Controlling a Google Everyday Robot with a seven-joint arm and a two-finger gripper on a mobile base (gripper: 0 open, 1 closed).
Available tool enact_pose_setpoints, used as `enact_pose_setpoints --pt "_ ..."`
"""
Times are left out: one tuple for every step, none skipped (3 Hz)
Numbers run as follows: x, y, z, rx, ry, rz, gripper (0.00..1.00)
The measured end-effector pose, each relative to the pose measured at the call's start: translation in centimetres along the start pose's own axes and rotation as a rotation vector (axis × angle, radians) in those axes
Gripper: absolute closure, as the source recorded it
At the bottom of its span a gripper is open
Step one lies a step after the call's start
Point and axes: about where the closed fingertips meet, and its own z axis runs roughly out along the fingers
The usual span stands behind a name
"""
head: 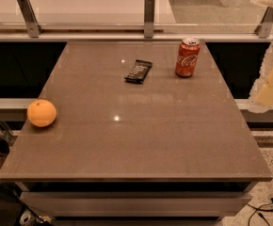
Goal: Move coke can near orange
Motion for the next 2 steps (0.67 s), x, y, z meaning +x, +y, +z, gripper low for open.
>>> enact_pose_setpoints --pt "0.0 0.0 0.0 0.0 0.0 0.0 0.0" --pt "0.1 -1.2 0.1 0.028 -0.001 0.03 0.0"
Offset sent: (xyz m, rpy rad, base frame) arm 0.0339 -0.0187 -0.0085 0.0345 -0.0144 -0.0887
